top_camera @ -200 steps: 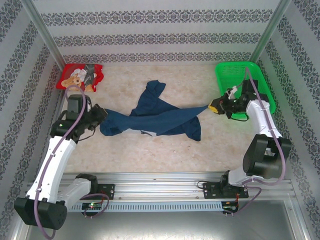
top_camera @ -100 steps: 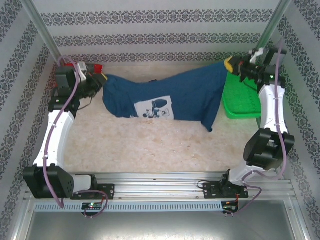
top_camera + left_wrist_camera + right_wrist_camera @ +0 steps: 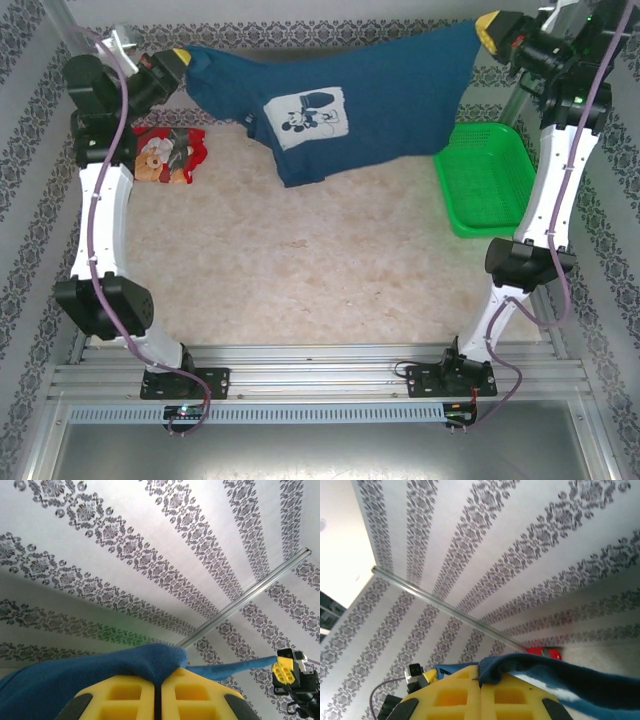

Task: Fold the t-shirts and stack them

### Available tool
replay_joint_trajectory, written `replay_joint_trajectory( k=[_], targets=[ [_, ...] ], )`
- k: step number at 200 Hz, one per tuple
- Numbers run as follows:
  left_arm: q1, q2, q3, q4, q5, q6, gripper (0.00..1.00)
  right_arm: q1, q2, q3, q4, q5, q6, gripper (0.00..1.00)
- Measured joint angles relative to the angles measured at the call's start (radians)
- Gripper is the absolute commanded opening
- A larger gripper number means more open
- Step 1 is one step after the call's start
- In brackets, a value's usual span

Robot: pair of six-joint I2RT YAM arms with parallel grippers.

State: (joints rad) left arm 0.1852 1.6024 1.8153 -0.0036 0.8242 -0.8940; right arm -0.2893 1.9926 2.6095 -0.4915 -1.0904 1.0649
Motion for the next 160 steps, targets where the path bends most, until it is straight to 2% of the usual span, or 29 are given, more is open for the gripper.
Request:
replay_joint_trajectory(
  k=[12,40,56,72,95,110,137,148,160],
  targets=[
    [0.012,-0.072,-0.133,0.031,0.007,-0.007,0.10,0.014,-0.097,-0.191,-0.026,0.000,-0.054,0.00],
    [0.020,-0.260,-0.514,0.063,0.008,-0.022,0.09,0.030,-0.372,-0.863,0.059,0.008,-0.088,0.00],
    [0.020,-0.359,-0.735,0.031,-0.011,-0.019,0.09,0.029,-0.439,-1.142,0.048,0.027,-0.132,0.00],
    [0.020,-0.470,-0.949,-0.052,-0.057,-0.005,0.11,0.029,-0.452,-1.349,-0.003,0.055,-0.212,0.00],
    [0.020,-0.613,-1.175,-0.185,-0.131,0.004,0.12,0.019,-0.457,-1.560,-0.074,0.082,-0.317,0.00],
    [0.020,-0.675,-1.276,-0.240,-0.183,0.002,0.12,0.010,-0.462,-1.638,-0.108,0.097,-0.371,0.00],
    [0.020,-0.720,-1.404,-0.280,-0.268,-0.014,0.17,0.003,-0.464,-1.677,-0.135,0.111,-0.448,0.00],
    [0.020,-0.727,-1.431,-0.290,-0.294,-0.021,0.23,0.003,-0.464,-1.677,-0.139,0.113,-0.475,0.00],
    [0.020,-0.732,-1.447,-0.299,-0.323,-0.029,0.23,0.003,-0.464,-1.677,-0.146,0.115,-0.497,0.00]
  ],
)
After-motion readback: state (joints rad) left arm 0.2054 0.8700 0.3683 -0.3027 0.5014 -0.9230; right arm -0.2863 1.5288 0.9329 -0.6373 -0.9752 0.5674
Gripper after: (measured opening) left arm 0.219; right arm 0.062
